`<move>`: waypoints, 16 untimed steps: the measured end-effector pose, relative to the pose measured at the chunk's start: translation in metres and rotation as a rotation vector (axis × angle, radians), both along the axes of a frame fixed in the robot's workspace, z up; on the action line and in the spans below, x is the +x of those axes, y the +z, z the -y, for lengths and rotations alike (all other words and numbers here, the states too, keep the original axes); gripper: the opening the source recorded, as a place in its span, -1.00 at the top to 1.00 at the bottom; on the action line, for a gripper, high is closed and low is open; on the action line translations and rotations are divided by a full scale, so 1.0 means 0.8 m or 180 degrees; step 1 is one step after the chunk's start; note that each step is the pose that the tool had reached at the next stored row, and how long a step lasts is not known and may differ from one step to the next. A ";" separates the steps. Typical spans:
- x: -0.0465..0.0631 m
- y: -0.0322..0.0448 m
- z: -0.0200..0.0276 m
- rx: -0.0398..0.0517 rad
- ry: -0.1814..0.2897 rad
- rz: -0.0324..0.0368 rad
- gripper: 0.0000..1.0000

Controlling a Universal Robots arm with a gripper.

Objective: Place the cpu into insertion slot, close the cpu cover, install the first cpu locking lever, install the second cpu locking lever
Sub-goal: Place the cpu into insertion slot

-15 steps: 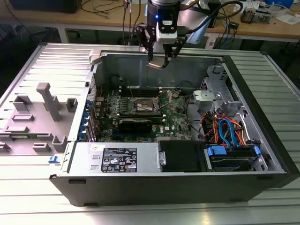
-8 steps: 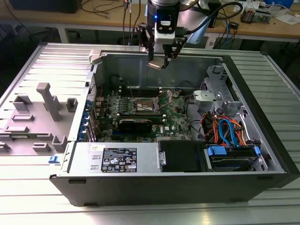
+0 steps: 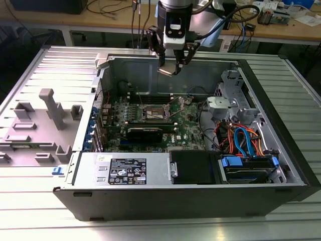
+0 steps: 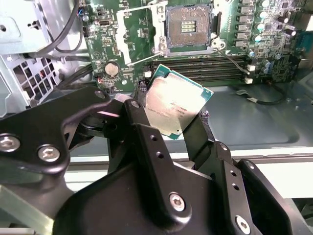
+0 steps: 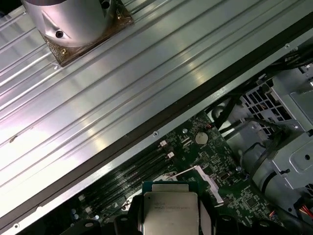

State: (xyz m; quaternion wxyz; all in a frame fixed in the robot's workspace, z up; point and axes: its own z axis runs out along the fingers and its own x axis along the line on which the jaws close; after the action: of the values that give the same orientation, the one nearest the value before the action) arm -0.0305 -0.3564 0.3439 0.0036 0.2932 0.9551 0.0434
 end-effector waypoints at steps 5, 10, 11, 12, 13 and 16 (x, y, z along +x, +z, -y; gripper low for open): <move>0.000 -0.0029 0.0035 -0.0010 -0.0057 0.0000 -0.09; 0.000 -0.0070 0.0081 -0.0030 -0.0114 0.0000 -0.09; 0.000 -0.0073 0.0083 -0.0030 -0.0135 0.0000 -0.09; 0.000 -0.0082 0.0083 -0.0030 -0.0188 0.0000 -0.09; 0.000 -0.0090 0.0084 -0.0030 -0.0252 0.0000 -0.09; 0.000 -0.0104 0.0084 -0.0030 -0.0374 -0.0001 -0.09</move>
State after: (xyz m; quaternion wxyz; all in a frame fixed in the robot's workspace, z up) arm -0.0305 -0.3631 0.3355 0.0074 0.3487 0.9364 0.0385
